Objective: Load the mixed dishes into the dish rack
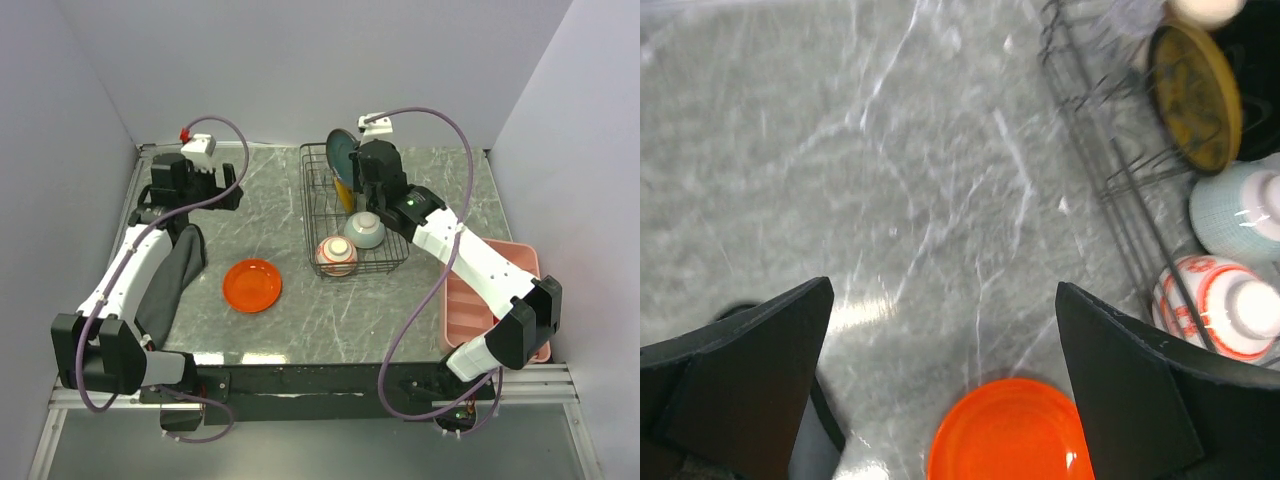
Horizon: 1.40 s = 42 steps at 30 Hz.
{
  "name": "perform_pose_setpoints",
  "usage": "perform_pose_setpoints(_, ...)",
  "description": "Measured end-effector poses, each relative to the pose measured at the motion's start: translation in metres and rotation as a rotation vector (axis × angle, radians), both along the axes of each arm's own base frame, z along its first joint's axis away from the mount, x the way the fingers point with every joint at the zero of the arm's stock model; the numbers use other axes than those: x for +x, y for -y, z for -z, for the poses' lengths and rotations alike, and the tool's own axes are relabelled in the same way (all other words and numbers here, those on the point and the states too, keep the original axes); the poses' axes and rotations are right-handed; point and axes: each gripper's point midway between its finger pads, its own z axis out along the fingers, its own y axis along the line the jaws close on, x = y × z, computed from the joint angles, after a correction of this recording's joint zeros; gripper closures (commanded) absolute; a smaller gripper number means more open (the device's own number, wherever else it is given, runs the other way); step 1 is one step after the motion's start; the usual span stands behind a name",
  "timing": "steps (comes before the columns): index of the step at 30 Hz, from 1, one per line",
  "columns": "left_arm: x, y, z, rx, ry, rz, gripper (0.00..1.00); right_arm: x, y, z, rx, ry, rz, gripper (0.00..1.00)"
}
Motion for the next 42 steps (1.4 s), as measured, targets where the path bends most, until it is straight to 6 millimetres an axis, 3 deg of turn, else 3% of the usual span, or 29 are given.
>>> perform_pose_setpoints(4,-0.004,-0.014,0.032,0.001,-0.073,-0.079,0.01,-0.001,0.007,0.003,-0.018,-0.006,0.038,1.0)
perform_pose_setpoints(6,-0.003,-0.025,0.036,0.024,-0.081,-0.119,0.01,-0.001,0.007,0.004,-0.025,-0.009,0.051,1.0)
perform_pose_setpoints(13,0.001,-0.04,0.032,0.044,-0.06,-0.179,0.0,0.019,-0.023,0.015,-0.057,-0.024,0.065,1.0)
perform_pose_setpoints(21,-0.006,-0.044,0.008,0.033,0.004,-0.189,0.01,0.038,-0.053,0.062,-0.156,-0.049,0.143,1.0)
perform_pose_setpoints(25,-0.013,-0.044,0.003,0.027,0.025,-0.187,0.01,0.042,-0.052,0.076,-0.169,-0.066,0.177,1.0)
perform_pose_setpoints(31,-0.017,-0.043,0.012,0.024,0.006,-0.186,0.0,0.048,-0.046,0.087,-0.186,-0.068,0.227,1.0)
perform_pose_setpoints(36,-0.017,-0.046,0.012,-0.008,-0.001,-0.194,0.01,0.061,-0.033,0.101,-0.23,-0.071,0.278,1.0)
perform_pose_setpoints(42,-0.017,-0.053,0.011,-0.047,-0.01,-0.218,0.01,0.074,-0.012,0.096,-0.25,-0.042,0.342,1.0)
